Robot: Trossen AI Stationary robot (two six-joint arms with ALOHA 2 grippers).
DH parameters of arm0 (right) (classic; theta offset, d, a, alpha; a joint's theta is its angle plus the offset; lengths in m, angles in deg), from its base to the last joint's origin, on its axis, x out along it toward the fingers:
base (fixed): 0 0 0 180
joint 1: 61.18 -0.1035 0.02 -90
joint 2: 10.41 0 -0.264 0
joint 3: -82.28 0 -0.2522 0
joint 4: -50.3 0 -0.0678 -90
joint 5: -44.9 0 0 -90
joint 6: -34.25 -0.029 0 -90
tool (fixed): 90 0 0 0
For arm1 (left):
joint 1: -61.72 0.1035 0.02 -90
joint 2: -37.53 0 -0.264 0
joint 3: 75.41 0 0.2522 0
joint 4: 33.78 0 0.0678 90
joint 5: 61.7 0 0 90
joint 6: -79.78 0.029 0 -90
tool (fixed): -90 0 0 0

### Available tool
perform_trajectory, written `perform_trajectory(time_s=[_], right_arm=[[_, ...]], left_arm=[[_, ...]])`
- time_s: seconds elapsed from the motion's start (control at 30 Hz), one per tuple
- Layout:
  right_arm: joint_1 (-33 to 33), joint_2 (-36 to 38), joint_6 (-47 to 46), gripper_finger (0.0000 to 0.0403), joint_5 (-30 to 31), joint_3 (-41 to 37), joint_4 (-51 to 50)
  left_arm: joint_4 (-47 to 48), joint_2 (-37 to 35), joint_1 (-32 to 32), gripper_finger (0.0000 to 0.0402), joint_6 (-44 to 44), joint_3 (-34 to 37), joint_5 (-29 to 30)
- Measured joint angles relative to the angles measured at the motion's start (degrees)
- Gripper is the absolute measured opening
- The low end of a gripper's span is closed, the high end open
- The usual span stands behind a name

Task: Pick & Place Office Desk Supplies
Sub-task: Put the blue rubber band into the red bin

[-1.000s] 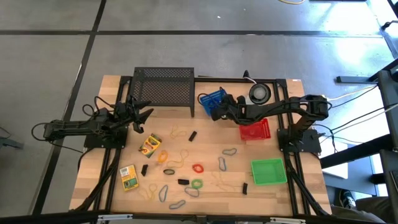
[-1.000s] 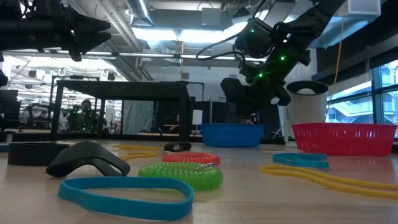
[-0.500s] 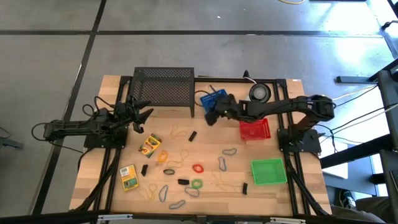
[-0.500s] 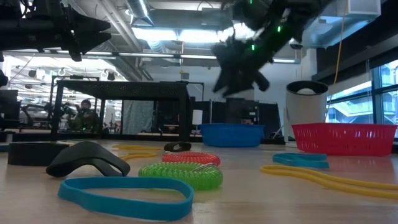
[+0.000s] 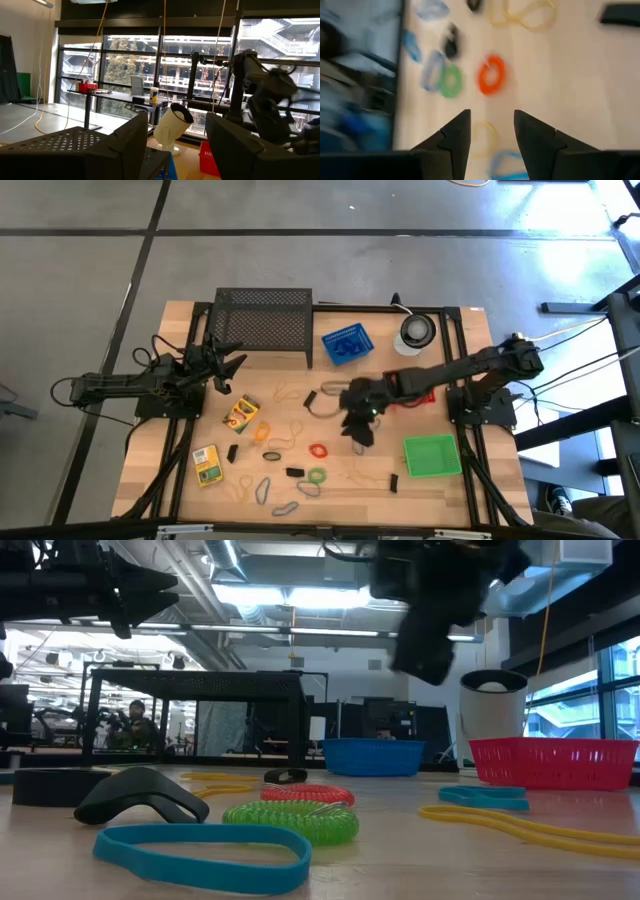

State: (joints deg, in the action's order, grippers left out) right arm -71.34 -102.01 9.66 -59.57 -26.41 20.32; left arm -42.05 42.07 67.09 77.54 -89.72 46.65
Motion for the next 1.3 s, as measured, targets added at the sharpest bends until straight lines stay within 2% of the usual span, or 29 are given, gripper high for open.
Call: perform_trajectory(time_s=[0.13, 0.23, 0.43, 0.67, 0.93, 1.3], right_arm=[[-3.7, 0.0, 4.9, 0.0150, 10.9, 0.0, -4.7], [-5.3, 0.0, 9.9, 0.0150, 14.7, 0.0, -8.1], [-6.1, -1.8, 11.6, 0.0150, 15.6, -0.1, -14.8], [-6.1, -6.8, 11.6, 0.0150, 15.8, -0.1, -15.3], [-6.1, -8.4, 11.8, 0.0150, 21.7, 0.0, -17.6], [-6.1, -12.5, 11.6, 0.0150, 19.4, 0.3, -18.0]], left_arm=[[0.0, 0.0, 0.0, 0.0194, 0.0, 0.0, 0.0], [0.0, 0.0, 0.0, 0.0194, 0.0, 0.0, 0.0], [0.0, 0.0, 0.0, 0.0194, 0.0, 0.0, 0.0], [0.0, 0.0, 0.0, 0.0194, 0.0, 0.0, 0.0], [0.0, 0.0, 0.0, 0.0194, 0.0, 0.0, 0.0], [0.1, 0.0, 0.0, 0.0194, 0.0, 0.0, 0.0]])
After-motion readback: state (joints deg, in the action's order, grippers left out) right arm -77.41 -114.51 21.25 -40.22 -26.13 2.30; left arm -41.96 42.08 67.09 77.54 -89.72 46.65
